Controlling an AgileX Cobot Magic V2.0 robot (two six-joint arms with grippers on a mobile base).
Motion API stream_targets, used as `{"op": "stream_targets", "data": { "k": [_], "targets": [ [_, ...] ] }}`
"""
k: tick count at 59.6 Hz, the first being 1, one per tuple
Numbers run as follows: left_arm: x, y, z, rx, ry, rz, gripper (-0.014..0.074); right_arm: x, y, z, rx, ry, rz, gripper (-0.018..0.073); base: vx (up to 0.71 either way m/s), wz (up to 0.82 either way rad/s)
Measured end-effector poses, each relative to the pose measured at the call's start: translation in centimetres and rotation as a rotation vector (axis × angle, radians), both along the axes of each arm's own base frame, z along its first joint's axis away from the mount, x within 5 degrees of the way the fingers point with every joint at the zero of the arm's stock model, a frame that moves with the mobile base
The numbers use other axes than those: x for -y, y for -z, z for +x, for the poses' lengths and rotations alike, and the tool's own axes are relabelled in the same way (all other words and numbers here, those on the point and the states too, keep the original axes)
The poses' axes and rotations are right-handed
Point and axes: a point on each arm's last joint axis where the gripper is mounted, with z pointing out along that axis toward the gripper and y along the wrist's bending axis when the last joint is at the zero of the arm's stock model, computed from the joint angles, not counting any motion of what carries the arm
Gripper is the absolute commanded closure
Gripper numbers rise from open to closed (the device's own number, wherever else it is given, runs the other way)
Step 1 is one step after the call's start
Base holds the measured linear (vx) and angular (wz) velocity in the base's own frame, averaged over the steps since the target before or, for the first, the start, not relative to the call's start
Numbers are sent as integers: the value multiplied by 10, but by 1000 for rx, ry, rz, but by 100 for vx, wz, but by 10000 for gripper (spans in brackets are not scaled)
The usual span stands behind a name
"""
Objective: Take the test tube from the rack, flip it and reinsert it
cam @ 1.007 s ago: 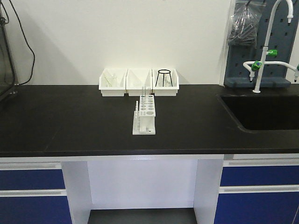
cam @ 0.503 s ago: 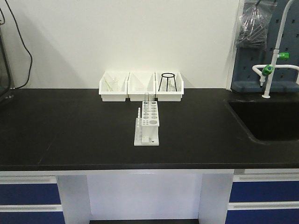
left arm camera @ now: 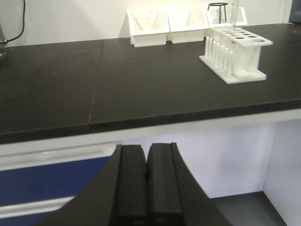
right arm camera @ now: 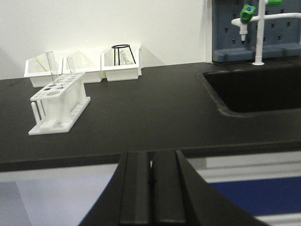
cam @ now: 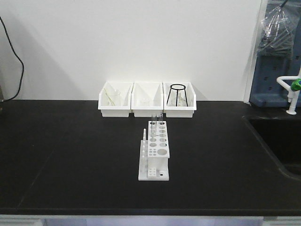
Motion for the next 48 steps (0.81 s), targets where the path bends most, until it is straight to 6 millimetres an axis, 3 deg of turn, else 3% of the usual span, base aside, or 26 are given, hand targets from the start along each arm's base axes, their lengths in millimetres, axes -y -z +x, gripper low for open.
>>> {"op": "stream_targets", "data": {
  "k": [48],
  "targets": [
    [0, 0, 0, 0, 0, 0, 602, 0, 0, 0, 0, 0, -2, 570, 37, -1]
  ]
}}
